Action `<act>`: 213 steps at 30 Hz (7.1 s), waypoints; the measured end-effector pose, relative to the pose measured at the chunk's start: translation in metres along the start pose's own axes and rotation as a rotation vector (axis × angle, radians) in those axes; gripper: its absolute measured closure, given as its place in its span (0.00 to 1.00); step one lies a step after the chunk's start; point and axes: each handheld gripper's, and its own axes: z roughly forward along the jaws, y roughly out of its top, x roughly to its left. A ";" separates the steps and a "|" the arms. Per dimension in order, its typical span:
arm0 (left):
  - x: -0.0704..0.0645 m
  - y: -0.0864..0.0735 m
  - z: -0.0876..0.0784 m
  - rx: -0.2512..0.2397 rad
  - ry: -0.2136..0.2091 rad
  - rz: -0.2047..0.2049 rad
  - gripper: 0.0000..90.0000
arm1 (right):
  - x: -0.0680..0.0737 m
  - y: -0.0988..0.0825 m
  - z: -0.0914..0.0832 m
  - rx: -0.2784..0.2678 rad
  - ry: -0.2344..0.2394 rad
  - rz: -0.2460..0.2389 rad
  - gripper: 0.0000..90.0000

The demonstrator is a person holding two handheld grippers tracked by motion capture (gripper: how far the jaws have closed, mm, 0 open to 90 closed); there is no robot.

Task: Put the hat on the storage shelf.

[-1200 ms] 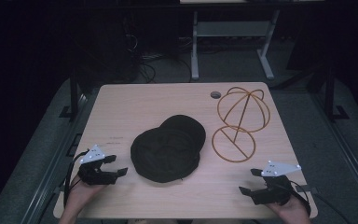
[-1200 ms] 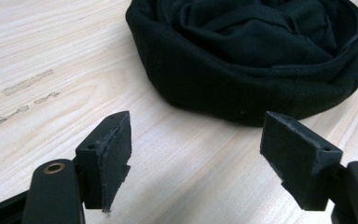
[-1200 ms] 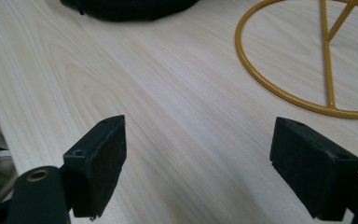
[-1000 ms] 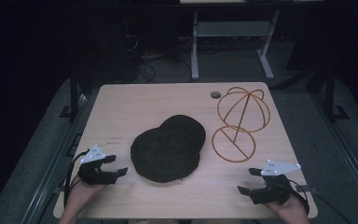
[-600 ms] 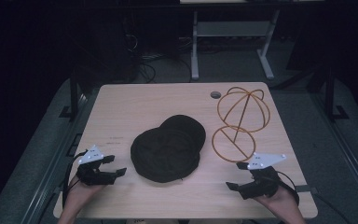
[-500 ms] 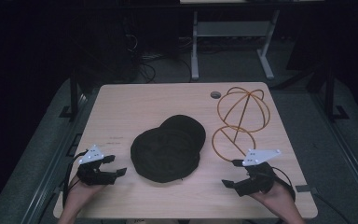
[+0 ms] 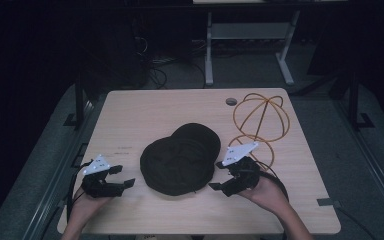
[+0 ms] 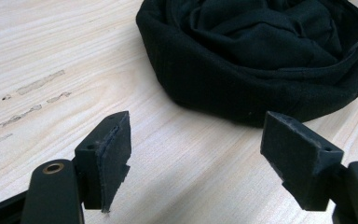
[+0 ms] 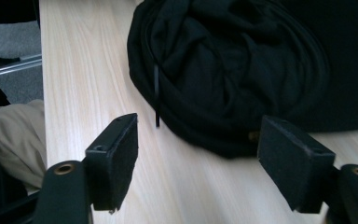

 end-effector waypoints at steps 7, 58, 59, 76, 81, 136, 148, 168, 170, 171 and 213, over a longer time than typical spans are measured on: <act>0.002 0.000 0.001 0.002 -0.002 -0.006 0.27 | -0.001 0.020 0.024 0.026 0.031 -0.055 0.41; 0.003 -0.001 0.002 0.007 -0.015 -0.006 0.26 | 0.018 0.044 0.120 0.181 0.221 -0.181 0.76; 0.003 -0.001 0.002 0.007 -0.015 -0.006 0.26 | 0.018 0.044 0.120 0.181 0.221 -0.181 0.76; 0.003 -0.001 0.001 0.009 -0.016 -0.012 0.26 | 0.019 0.045 0.124 0.154 0.238 -0.191 0.88; 0.003 -0.001 0.001 0.009 -0.015 -0.014 0.26 | 0.020 0.046 0.122 0.146 0.237 -0.193 0.88; -0.014 0.008 0.000 -0.047 -0.056 0.010 0.26 | 0.019 0.095 0.050 -0.135 0.276 -0.103 0.88; -0.030 0.024 -0.003 -0.138 -0.091 0.029 0.26 | 0.024 0.113 0.032 -0.178 0.279 -0.107 0.88; -0.030 0.057 -0.027 -0.353 -0.071 -0.014 0.21 | 0.027 0.147 0.009 -0.231 0.287 -0.120 0.88; -0.028 0.061 -0.030 -0.360 -0.073 -0.021 0.20 | 0.027 0.149 0.007 -0.235 0.289 -0.125 0.88; -0.028 0.063 -0.031 -0.363 -0.072 -0.020 0.19 | 0.028 0.150 0.006 -0.236 0.292 -0.123 0.88; -0.043 0.111 -0.028 -0.387 -0.270 0.050 0.96 | 0.014 0.110 -0.031 -0.382 0.332 -0.044 0.85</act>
